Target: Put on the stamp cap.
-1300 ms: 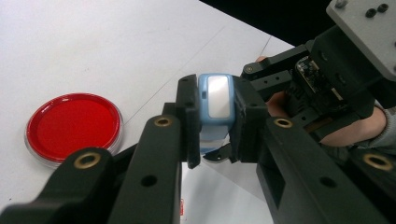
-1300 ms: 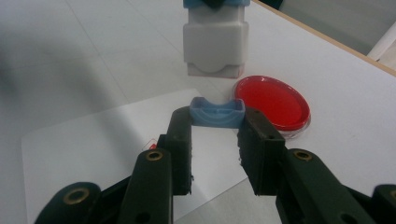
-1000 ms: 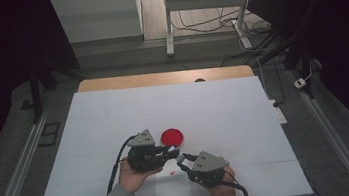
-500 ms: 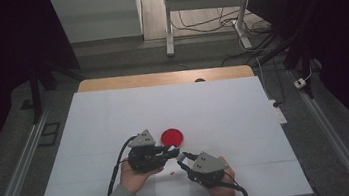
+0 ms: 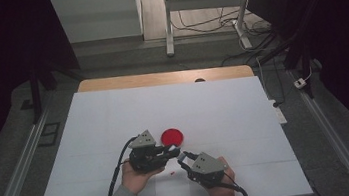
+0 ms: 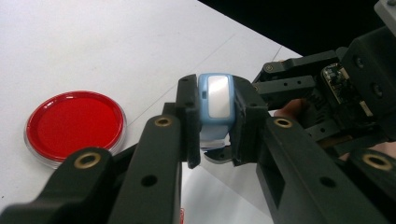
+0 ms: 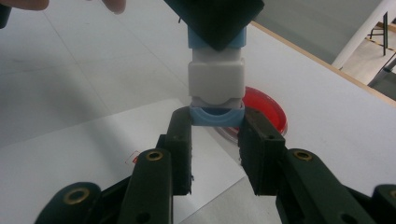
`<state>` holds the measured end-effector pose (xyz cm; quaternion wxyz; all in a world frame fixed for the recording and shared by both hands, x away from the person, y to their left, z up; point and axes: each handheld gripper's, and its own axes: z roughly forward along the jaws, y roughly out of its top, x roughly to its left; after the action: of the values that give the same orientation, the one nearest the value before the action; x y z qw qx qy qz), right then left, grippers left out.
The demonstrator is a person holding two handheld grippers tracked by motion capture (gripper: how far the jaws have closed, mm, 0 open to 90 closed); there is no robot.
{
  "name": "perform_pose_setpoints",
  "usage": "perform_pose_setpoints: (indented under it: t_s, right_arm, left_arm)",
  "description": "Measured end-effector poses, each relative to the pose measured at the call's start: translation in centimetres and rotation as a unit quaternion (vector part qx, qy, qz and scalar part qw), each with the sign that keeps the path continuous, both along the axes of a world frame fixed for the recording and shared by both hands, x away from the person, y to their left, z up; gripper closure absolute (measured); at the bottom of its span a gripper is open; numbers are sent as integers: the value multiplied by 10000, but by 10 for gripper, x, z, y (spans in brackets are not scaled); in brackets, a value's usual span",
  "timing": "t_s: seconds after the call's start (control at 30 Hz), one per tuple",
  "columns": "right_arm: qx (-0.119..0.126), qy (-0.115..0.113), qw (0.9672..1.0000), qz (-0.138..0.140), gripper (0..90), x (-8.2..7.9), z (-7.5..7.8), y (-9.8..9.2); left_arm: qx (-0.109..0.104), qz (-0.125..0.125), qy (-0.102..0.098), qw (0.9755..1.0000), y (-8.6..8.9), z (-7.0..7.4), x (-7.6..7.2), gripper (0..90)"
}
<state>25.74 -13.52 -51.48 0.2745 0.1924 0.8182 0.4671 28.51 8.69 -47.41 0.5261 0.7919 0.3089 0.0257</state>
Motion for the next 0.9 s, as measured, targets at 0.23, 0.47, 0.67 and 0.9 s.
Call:
perform_pose_setpoints:
  t_s: [0.23, 0.47, 0.67, 0.9]
  right_arm:
    - [-39, -34, 9999, -98, 657, 0, -1, 1]
    - [-63, -144, 9997, -178, 657, -2, 0, 1]
    - [-92, -191, 9995, -217, 657, -3, 0, 1]
    - [-180, -233, 9993, -252, 660, -4, 1, 2]
  left_arm:
    - [-71, 68, 49, 9999, -1, -2, 0, 752]
    - [-253, 120, 194, 9994, -2, -5, 1, 752]
    - [-270, 128, 196, 9994, -2, -6, 1, 752]
    - [-213, 107, 165, 9996, -4, -6, 0, 753]
